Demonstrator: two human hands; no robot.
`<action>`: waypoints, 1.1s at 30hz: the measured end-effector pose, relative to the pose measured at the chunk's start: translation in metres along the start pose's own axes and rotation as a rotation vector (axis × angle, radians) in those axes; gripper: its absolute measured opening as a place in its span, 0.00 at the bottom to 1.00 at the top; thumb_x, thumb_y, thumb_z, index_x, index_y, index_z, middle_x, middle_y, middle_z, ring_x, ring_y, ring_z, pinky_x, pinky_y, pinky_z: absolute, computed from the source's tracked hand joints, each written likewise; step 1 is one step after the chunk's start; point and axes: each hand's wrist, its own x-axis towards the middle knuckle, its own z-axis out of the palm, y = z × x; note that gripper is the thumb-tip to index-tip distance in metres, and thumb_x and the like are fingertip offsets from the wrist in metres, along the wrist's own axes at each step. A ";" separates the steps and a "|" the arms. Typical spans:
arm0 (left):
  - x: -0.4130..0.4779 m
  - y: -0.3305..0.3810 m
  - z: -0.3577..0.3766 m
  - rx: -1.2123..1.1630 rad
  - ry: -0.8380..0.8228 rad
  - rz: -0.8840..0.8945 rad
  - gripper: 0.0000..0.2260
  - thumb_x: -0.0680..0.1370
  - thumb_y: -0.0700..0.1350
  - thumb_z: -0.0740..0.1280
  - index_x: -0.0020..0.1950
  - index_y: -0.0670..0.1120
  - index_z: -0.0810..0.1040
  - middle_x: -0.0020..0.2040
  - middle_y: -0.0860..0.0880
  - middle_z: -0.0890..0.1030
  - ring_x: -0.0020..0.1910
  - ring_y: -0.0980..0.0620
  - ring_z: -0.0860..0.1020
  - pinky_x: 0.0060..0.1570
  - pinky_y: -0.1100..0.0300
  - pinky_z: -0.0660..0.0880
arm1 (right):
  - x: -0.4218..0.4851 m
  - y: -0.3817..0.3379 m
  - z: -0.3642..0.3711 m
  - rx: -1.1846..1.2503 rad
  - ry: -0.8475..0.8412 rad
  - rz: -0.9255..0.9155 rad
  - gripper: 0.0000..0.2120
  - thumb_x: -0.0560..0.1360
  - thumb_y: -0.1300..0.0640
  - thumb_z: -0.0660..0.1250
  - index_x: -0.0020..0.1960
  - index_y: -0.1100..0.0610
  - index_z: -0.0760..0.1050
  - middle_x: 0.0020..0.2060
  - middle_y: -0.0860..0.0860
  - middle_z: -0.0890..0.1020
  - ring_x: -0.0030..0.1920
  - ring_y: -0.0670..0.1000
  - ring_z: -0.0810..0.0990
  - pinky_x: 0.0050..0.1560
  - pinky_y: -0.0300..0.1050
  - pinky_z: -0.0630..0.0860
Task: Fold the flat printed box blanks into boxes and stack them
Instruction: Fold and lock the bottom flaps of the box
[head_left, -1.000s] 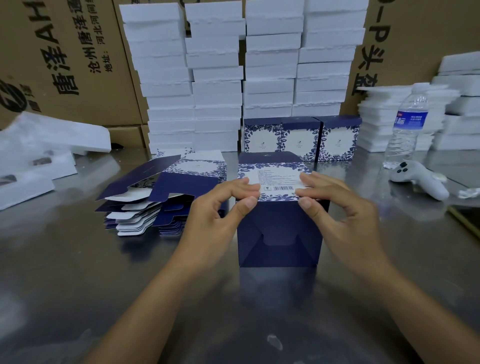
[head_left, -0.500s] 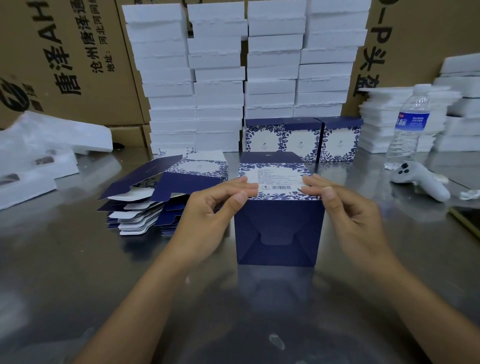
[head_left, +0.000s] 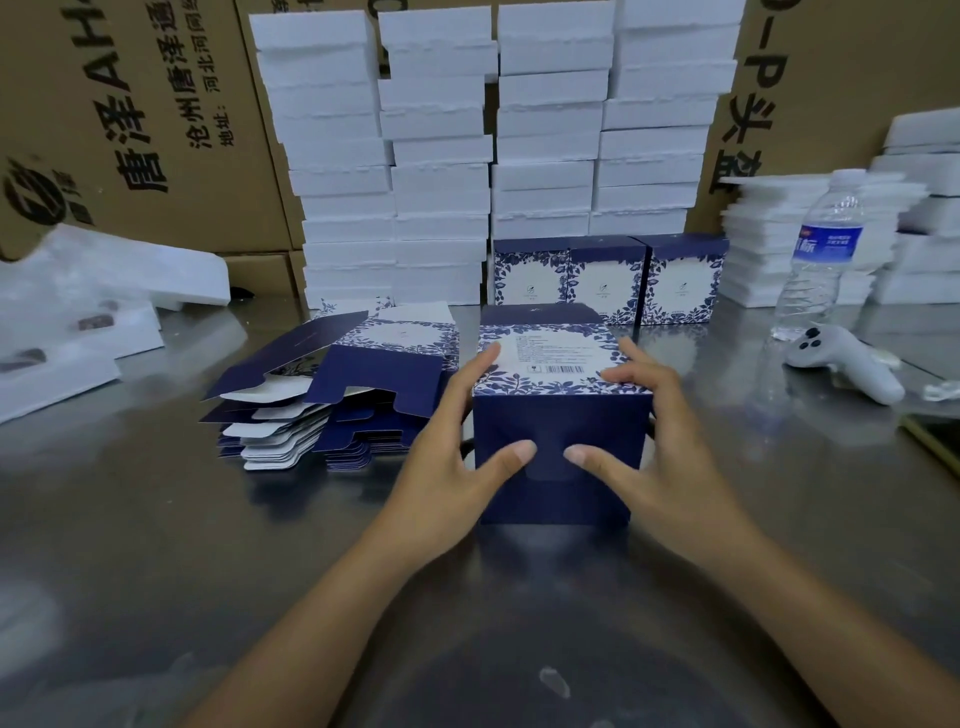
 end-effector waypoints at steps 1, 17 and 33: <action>0.000 0.001 0.002 0.015 0.019 0.021 0.32 0.76 0.45 0.70 0.69 0.71 0.60 0.68 0.74 0.64 0.70 0.66 0.64 0.66 0.58 0.70 | 0.001 0.000 0.001 -0.016 0.021 -0.018 0.28 0.67 0.52 0.74 0.55 0.29 0.63 0.68 0.28 0.58 0.72 0.38 0.60 0.69 0.54 0.66; -0.002 0.018 0.007 0.187 0.154 0.043 0.24 0.75 0.66 0.58 0.69 0.76 0.53 0.65 0.78 0.61 0.66 0.79 0.55 0.57 0.85 0.53 | 0.002 -0.009 0.002 0.079 0.144 0.025 0.20 0.71 0.40 0.69 0.60 0.36 0.66 0.65 0.33 0.70 0.65 0.37 0.69 0.61 0.35 0.69; -0.003 0.025 0.006 -0.080 0.262 -0.114 0.28 0.69 0.70 0.50 0.68 0.67 0.66 0.55 0.82 0.66 0.57 0.85 0.60 0.56 0.76 0.61 | 0.008 -0.014 0.004 0.663 -0.046 0.768 0.35 0.60 0.26 0.58 0.62 0.42 0.75 0.52 0.40 0.83 0.52 0.44 0.82 0.55 0.48 0.76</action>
